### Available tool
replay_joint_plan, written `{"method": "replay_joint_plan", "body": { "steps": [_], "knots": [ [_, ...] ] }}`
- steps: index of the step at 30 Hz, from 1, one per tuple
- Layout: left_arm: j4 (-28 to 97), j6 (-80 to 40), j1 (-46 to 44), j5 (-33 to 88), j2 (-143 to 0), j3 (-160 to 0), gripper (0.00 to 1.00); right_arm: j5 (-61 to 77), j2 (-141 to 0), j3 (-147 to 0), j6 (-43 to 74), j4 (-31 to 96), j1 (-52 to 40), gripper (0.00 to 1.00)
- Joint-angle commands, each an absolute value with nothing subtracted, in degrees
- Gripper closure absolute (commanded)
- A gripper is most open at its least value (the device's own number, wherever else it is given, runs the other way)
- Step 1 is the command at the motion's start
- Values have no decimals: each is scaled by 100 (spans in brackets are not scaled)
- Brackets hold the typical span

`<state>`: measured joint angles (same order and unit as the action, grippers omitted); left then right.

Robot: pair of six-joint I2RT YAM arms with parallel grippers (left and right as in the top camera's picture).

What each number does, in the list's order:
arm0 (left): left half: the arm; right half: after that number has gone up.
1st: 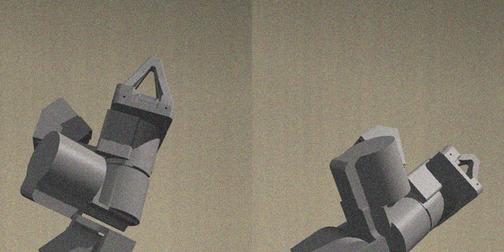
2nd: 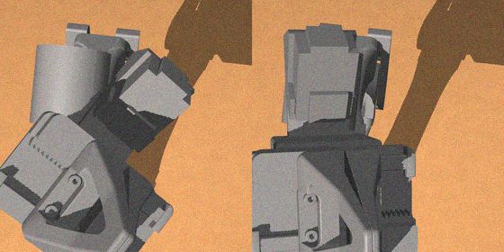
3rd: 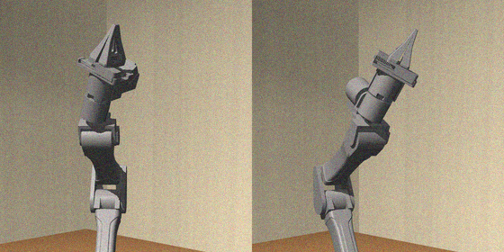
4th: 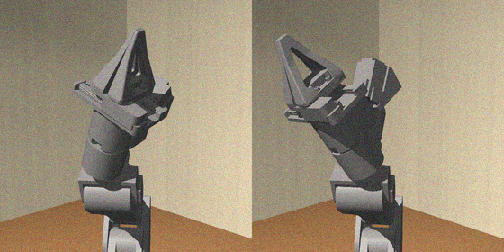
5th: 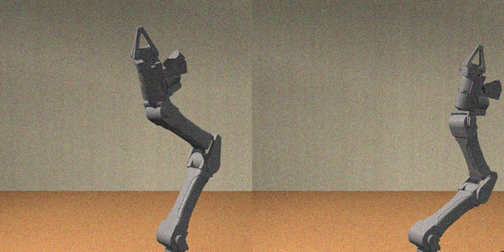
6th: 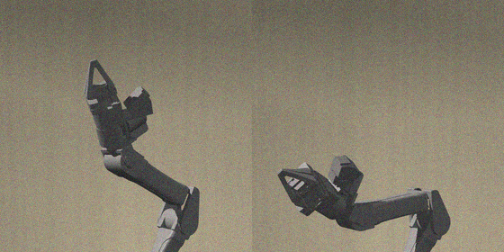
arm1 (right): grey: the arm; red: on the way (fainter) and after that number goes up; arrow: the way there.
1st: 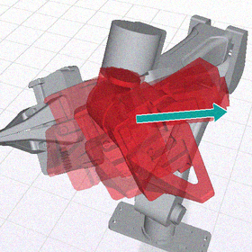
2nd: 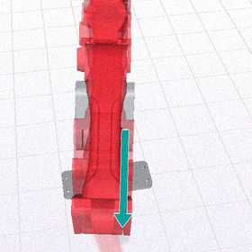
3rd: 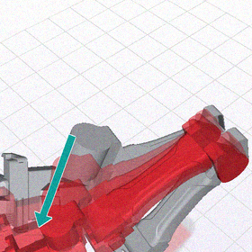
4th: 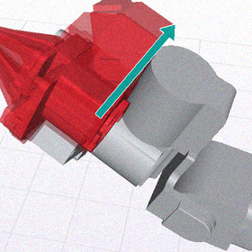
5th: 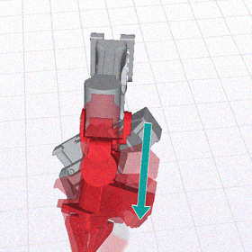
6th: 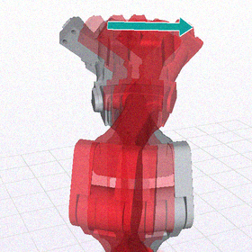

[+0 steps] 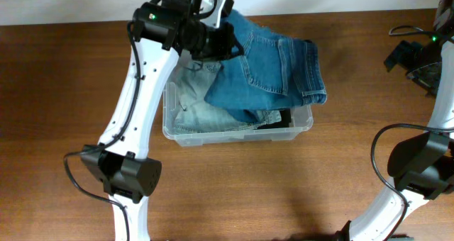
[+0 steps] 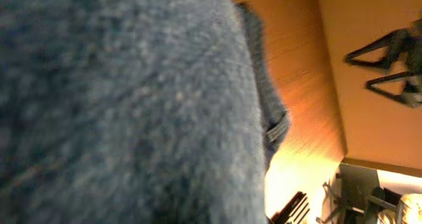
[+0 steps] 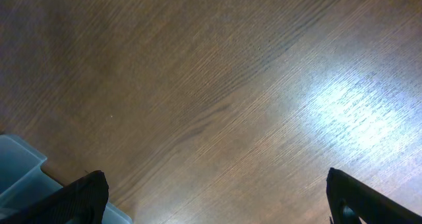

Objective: Pack container
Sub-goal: 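Release the dark-blue jeans and lift the left gripper up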

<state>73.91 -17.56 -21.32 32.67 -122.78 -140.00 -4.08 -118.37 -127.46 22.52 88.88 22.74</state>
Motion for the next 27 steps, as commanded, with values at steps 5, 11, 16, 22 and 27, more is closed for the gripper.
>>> {"method": "replay_joint_plan", "body": {
  "steps": [5, 11, 16, 22, 27],
  "knots": [
    [6628, -1619, -2082, 3402, -11952, -12510, 85, -478, -11850, -12726, 2322, 8892, 2290, 2],
    [6580, -1623, -1955, 2969, -11957, -12265, 85, -478, -11850, -12726, 2322, 8890, 2290, 2],
    [6834, -1621, -1647, 2947, -11957, -12265, 77, -478, -11850, -12726, 2320, 8892, 2290, 2],
    [7181, -1621, -1188, 2753, -11957, -12265, 77, -478, -11850, -12726, 2320, 8892, 2290, 2],
    [7338, -1619, -967, 2622, -11957, -12265, 59, -480, -11850, -12726, 2322, 8890, 2290, 2]
  ]
}}
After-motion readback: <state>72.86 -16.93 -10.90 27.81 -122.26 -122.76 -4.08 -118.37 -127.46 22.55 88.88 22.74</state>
